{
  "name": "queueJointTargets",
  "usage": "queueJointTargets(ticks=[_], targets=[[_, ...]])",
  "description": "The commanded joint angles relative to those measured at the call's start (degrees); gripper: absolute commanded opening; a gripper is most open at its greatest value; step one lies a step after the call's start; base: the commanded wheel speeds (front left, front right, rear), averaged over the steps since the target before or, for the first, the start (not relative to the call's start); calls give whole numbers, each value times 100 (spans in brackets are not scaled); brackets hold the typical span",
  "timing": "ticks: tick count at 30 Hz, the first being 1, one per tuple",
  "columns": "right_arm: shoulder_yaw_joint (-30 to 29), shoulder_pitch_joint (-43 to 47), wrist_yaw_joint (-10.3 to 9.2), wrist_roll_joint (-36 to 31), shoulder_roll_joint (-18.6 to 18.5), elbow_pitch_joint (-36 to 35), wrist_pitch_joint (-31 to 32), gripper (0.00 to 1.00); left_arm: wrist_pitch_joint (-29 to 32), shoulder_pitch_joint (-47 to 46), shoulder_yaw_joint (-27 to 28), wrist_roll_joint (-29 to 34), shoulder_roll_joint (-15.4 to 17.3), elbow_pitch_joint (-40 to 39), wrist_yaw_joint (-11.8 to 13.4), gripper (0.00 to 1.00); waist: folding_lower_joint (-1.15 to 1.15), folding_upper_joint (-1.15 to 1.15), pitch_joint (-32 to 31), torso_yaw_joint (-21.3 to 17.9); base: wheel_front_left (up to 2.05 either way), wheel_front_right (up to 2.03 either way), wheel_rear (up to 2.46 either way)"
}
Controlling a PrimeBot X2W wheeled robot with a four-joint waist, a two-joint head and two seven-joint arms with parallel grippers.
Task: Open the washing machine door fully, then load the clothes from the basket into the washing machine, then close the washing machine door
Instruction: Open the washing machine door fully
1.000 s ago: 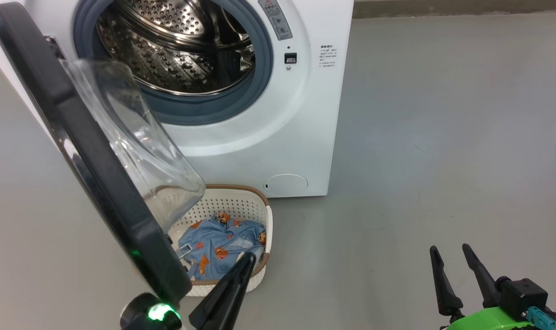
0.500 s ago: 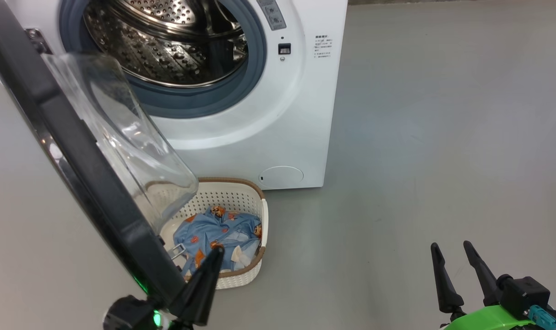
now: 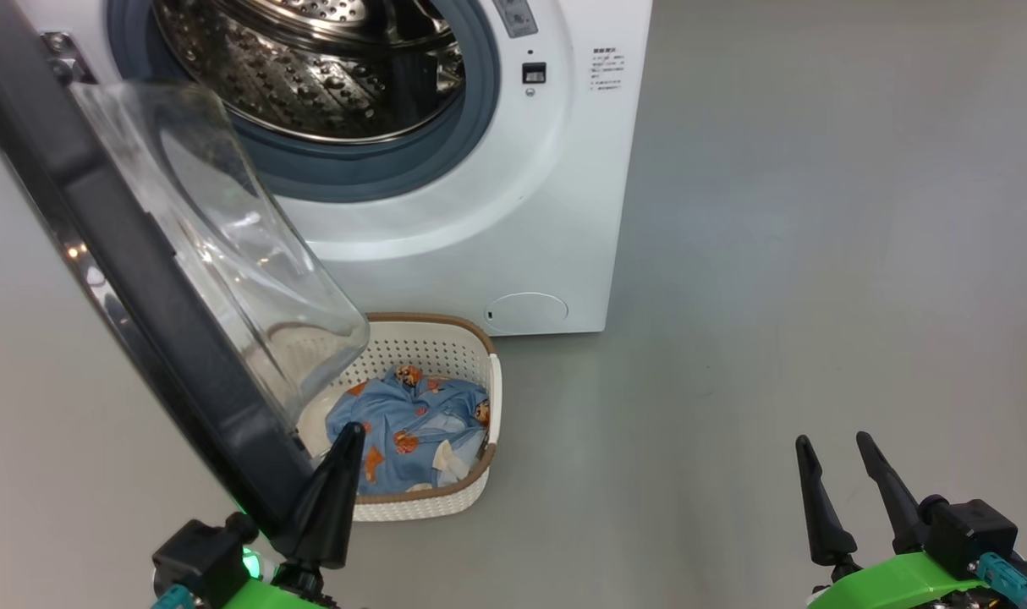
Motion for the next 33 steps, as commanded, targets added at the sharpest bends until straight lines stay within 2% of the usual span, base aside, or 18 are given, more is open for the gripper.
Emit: queueJointTargets(ticks=[1, 9, 18, 25, 33], targets=[[135, -183, 36, 54, -49, -127, -27, 100, -29, -194, 248, 27, 38, -98, -18, 0, 0, 0, 6, 62, 0, 0, 0], [161, -199, 36, 75, -49, -82, -27, 100, -29, -79, 237, 77, -6, -83, -18, 0, 0, 0, -40, 332, 0, 0, 0], [152, -176, 36, 106, -49, -33, -27, 100, -29, 51, 629, 189, -61, 224, -18, 0, 0, 0, -106, 649, 0, 0, 0], [153, -133, 36, 138, -49, 0, -27, 100, -29, 145, 1185, 406, -137, 445, -18, 0, 0, 0, -203, 1013, 0, 0, 0], [178, -142, 36, 160, -49, 7, -27, 100, -29, 259, 2071, 546, -269, 624, -18, 0, 0, 0, -211, 1285, 0, 0, 0]])
